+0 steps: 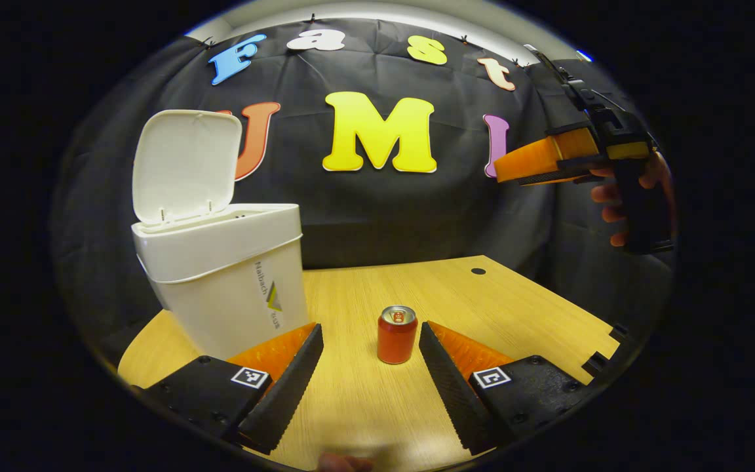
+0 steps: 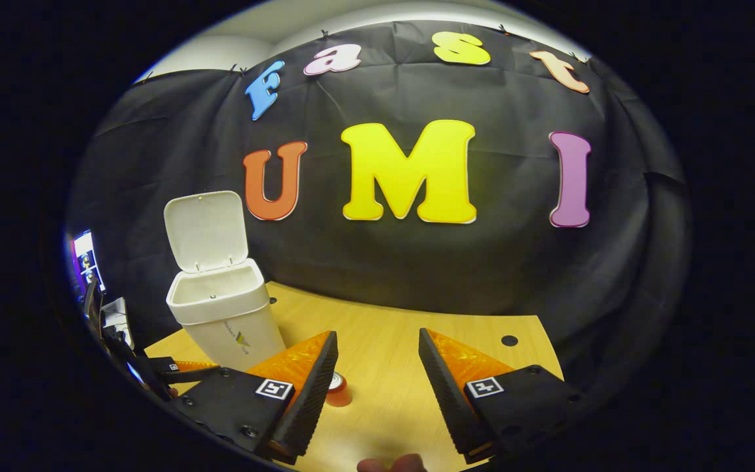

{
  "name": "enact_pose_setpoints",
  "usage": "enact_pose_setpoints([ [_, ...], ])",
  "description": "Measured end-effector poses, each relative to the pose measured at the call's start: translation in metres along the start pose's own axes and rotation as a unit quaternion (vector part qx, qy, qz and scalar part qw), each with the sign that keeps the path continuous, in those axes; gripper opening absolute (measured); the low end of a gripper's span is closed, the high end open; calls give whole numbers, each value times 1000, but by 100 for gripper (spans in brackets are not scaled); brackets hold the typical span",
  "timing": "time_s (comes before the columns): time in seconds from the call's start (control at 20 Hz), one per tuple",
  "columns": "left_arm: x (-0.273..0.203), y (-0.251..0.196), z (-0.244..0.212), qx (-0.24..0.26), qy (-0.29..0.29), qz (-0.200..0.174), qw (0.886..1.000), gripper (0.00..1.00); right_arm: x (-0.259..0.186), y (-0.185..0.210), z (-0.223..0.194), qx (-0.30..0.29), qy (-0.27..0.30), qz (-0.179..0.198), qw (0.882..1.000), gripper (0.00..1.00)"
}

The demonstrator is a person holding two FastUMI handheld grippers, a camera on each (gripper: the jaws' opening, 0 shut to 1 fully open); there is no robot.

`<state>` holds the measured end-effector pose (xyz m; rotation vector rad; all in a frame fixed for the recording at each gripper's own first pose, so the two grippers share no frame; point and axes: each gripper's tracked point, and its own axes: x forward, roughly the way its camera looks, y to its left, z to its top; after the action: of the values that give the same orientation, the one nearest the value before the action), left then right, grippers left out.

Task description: Press the lid of the desktop garbage bin to open it, pick up the crumpled paper on the desktop and throw it into the bin, then pick up the pop can on the desktop and drop it into the bin, and finally close the garbage bin lid.

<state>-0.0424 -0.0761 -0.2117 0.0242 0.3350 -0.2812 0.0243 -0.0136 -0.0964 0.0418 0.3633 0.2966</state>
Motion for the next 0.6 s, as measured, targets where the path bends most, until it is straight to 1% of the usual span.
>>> enact_pose_setpoints([
  [0.05,7,-3,-5,0,4,-3,1000,97,-4,-8,-4,2,-2,-9,1000,78],
  [0.1,15,-8,-11,0,9,-8,1000,97,-9,-17,-11,2,2,-18,1000,81],
  [0.15,22,-12,-16,2,15,-13,1000,97,-13,-24,-18,1,5,-25,1000,79],
  [0.2,28,-16,-23,6,21,-16,1000,97,-17,-30,-25,1,12,-32,999,81],
  [0.35,48,-22,-43,14,36,-24,999,98,-29,-47,-41,7,22,-50,998,81],
  [0.45,62,-25,-57,10,49,-27,998,97,-38,-54,-48,13,24,-56,998,81],
  [0.6,84,-28,-73,3,63,-29,998,98,-48,-63,-60,6,44,-62,997,81],
])
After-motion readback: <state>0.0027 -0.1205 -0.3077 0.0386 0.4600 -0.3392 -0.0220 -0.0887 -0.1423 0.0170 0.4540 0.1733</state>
